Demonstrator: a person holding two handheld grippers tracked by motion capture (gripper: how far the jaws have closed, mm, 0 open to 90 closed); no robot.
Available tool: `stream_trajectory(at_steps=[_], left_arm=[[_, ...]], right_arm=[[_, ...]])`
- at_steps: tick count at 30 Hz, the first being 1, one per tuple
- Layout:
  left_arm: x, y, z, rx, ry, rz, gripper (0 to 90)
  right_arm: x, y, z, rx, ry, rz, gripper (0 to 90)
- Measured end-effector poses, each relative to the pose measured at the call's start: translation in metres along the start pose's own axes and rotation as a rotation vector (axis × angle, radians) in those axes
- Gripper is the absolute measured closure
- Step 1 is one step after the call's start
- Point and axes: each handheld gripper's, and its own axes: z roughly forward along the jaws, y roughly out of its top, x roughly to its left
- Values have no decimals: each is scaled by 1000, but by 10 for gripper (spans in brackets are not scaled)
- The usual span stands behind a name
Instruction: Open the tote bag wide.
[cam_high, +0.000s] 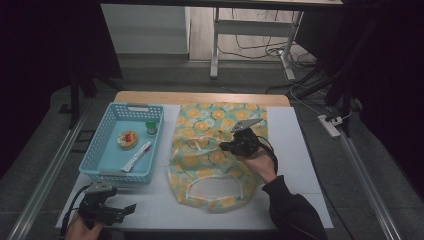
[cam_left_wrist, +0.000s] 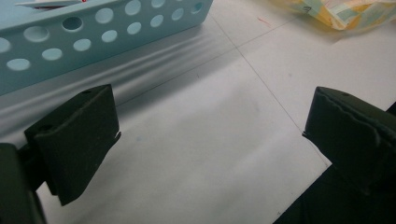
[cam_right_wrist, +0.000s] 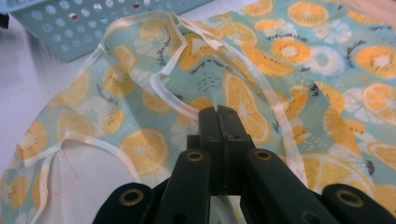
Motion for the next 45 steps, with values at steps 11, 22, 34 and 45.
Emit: stream_trajectory(at_steps=[11, 22, 34, 45], left_arm=[[0, 0, 0, -1, -1, 0, 29], [0, 0, 0, -2, -1, 0, 30], [0, 0, 0, 0, -2, 1, 29], [1, 0, -1, -8, 1, -9, 27]], right_arm=[[1, 17, -6, -27, 5, -8, 900], [2, 31, -11, -39, 12, -6, 900], [3, 39, -15, -7, 4, -9, 900], [6, 41, -14, 13, -8, -23, 900]])
